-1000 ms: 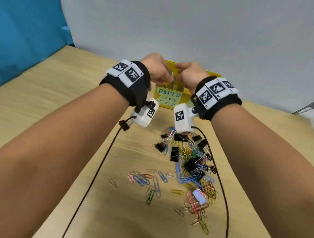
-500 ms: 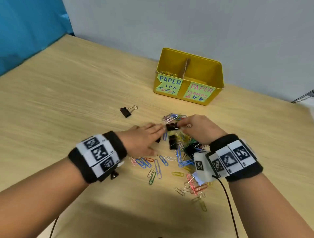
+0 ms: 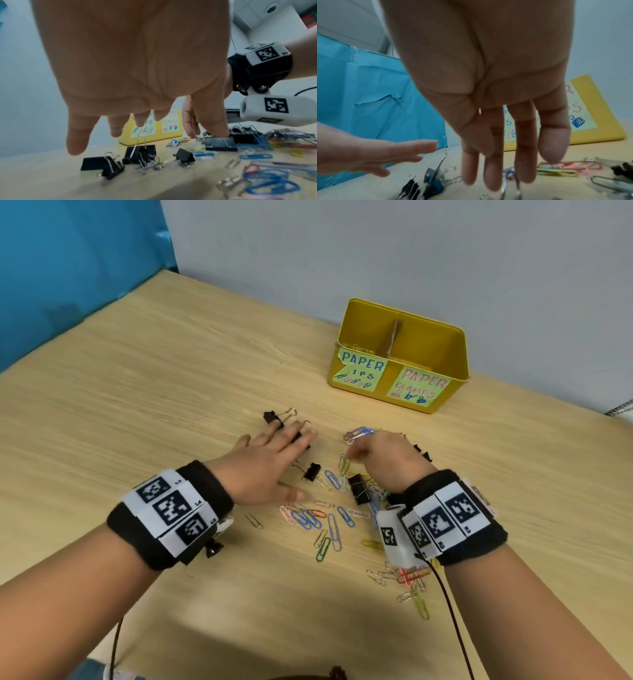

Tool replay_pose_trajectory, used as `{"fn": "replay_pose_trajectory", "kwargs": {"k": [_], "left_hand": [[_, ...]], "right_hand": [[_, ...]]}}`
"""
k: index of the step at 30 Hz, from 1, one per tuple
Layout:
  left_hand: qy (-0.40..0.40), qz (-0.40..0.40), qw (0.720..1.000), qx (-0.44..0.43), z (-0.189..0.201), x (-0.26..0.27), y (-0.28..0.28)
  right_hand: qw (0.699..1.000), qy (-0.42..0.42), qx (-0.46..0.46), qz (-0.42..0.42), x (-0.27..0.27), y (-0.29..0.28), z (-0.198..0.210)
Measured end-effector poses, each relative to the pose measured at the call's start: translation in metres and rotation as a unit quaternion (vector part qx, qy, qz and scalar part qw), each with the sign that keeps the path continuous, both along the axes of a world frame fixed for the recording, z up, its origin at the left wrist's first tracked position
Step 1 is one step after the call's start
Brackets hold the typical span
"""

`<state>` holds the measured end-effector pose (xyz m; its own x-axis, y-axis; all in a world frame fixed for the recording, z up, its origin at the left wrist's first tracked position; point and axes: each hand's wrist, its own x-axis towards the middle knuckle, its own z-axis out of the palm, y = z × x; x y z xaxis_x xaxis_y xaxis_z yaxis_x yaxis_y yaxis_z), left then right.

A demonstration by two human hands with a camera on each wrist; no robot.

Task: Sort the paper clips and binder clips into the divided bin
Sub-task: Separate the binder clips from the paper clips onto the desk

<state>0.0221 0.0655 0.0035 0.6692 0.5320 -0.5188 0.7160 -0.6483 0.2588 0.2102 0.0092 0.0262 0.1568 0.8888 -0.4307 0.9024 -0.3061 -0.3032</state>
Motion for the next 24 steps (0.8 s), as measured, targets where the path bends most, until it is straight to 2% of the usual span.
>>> {"fn": "replay_pose_trajectory", "kwargs": {"k": [2, 4, 8, 10, 14, 17, 19, 24], "left_hand": [[0.026, -0.039, 0.999, 0.004, -0.004, 0.005, -0.004], [0.059, -0.045, 0.997, 0.012, -0.008, 0.009, 0.001], [0.046, 0.019, 0.999, 0.023, -0.007, -0.001, 0.026], [0.017, 0.052, 0.998, 0.022, -0.004, -0.01, 0.036], [0.002, 0.064, 0.998, 0.021, -0.002, -0.021, 0.037], [0.026, 0.039, 0.999, 0.016, -0.009, -0.021, 0.028], [0.038, 0.035, 0.999, 0.009, -0.011, -0.019, 0.022], [0.045, 0.053, 0.997, 0.017, -0.009, -0.024, 0.016]], "right_hand": [[0.998, 0.006, -0.045, 0.051, -0.005, -0.003, -0.006], [0.992, 0.004, -0.074, 0.098, -0.011, -0.007, -0.012], [0.972, -0.045, -0.148, 0.177, -0.014, -0.022, -0.014], [0.97, -0.069, -0.151, 0.178, -0.012, -0.028, -0.009], [0.987, -0.061, -0.075, 0.132, -0.015, -0.029, 0.0], [0.981, -0.029, -0.109, 0.16, -0.026, -0.025, -0.001], [0.972, -0.042, -0.138, 0.183, -0.033, -0.018, -0.005], [0.981, -0.092, -0.108, 0.134, -0.037, 0.0, 0.0]]}}
